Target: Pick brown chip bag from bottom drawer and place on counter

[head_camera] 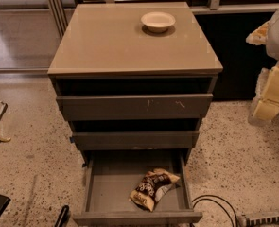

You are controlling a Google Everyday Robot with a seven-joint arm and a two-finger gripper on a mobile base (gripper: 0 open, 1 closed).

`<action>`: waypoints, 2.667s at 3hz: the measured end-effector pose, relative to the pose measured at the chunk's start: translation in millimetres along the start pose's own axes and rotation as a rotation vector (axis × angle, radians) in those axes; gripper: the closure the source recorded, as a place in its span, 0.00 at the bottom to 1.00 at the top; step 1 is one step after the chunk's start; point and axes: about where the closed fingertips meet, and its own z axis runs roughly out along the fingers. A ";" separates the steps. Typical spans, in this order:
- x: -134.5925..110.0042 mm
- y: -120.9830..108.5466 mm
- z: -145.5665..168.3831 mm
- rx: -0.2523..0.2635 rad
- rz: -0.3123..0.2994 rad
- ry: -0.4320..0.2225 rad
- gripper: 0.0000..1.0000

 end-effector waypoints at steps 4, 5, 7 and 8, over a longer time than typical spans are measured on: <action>-33.5 36.6 157.6 0.015 -0.174 -0.051 0.00; -54.8 67.8 236.3 -0.011 -0.307 -0.075 0.00; -108.1 79.9 301.4 0.055 -0.504 -0.162 0.00; -108.1 79.9 301.4 0.055 -0.504 -0.162 0.00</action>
Offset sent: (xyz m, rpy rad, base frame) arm 0.0204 0.0276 -0.0747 -0.0612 -0.0645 0.1229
